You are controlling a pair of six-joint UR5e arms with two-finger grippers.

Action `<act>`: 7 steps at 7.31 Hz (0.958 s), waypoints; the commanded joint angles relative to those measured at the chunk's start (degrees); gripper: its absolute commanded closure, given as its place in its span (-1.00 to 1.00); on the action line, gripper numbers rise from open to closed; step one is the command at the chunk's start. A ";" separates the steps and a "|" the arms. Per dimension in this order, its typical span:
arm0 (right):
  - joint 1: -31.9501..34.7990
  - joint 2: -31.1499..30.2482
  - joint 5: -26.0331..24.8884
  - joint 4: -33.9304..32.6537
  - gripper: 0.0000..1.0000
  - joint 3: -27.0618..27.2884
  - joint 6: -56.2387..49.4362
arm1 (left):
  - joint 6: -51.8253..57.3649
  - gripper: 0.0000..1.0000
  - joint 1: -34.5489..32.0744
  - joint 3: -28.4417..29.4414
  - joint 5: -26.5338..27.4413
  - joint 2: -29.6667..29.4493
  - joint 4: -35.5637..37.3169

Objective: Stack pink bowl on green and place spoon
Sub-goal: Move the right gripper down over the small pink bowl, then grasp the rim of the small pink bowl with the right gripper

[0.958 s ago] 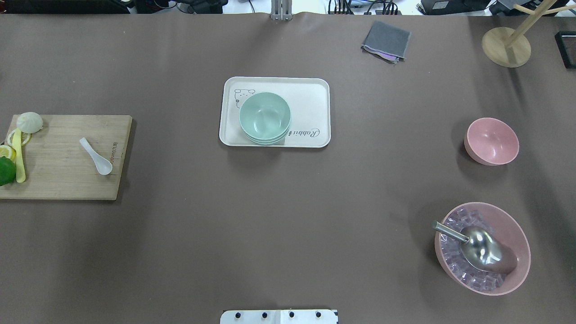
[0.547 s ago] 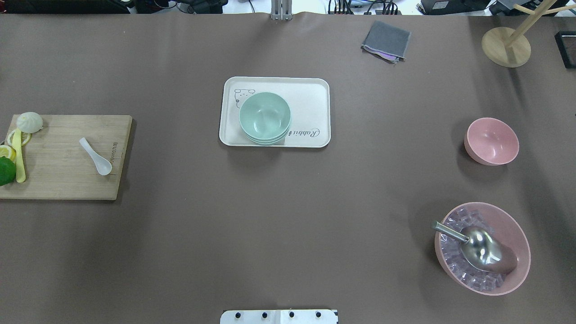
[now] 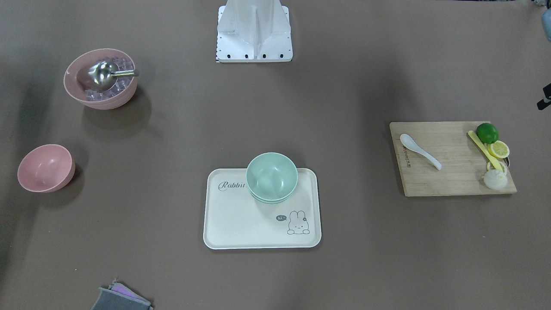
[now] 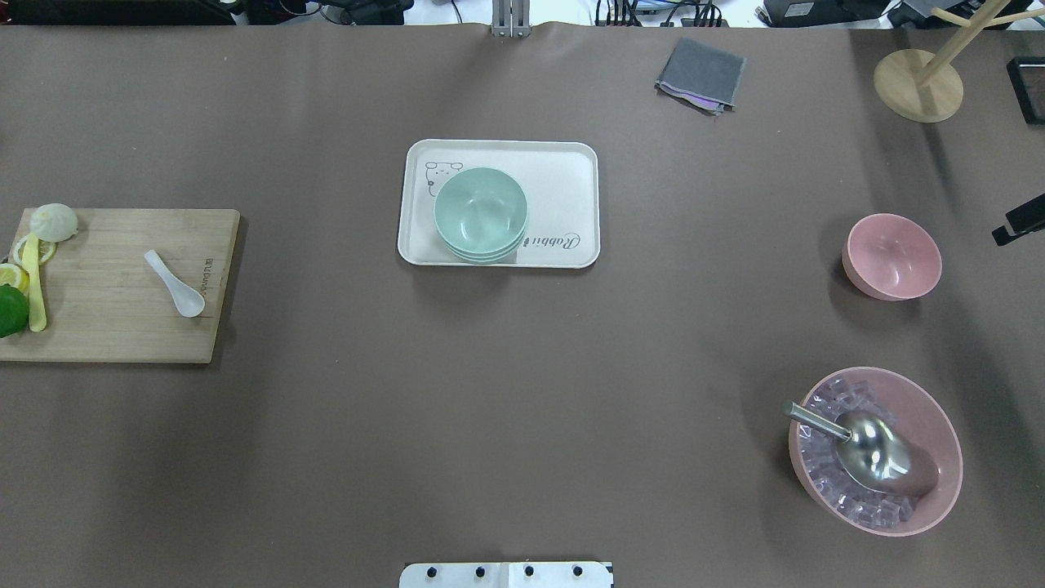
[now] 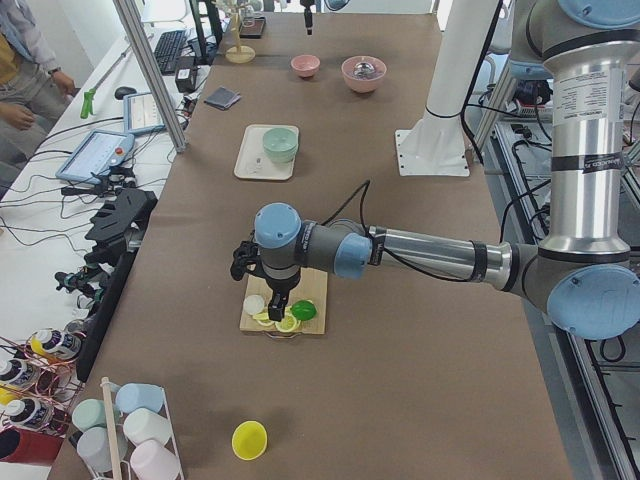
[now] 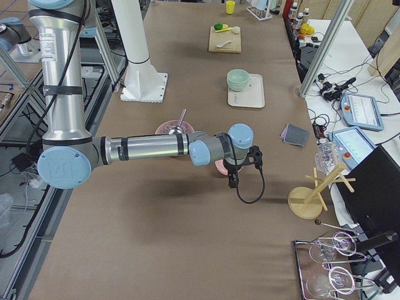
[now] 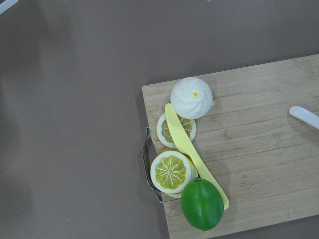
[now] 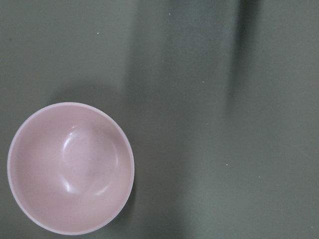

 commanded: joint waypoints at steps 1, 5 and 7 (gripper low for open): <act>-3.70 1.07 -2.02 0.24 -0.87 -0.54 4.05 | -0.09 -0.96 0.00 0.05 0.09 0.25 0.13; -9.07 3.36 -6.44 13.22 -0.84 -9.74 14.71 | 0.00 -0.96 0.00 0.05 0.00 0.25 0.13; -9.69 4.15 -6.35 13.86 -0.52 -11.26 16.81 | 0.00 -0.96 0.00 -0.13 0.00 0.25 0.04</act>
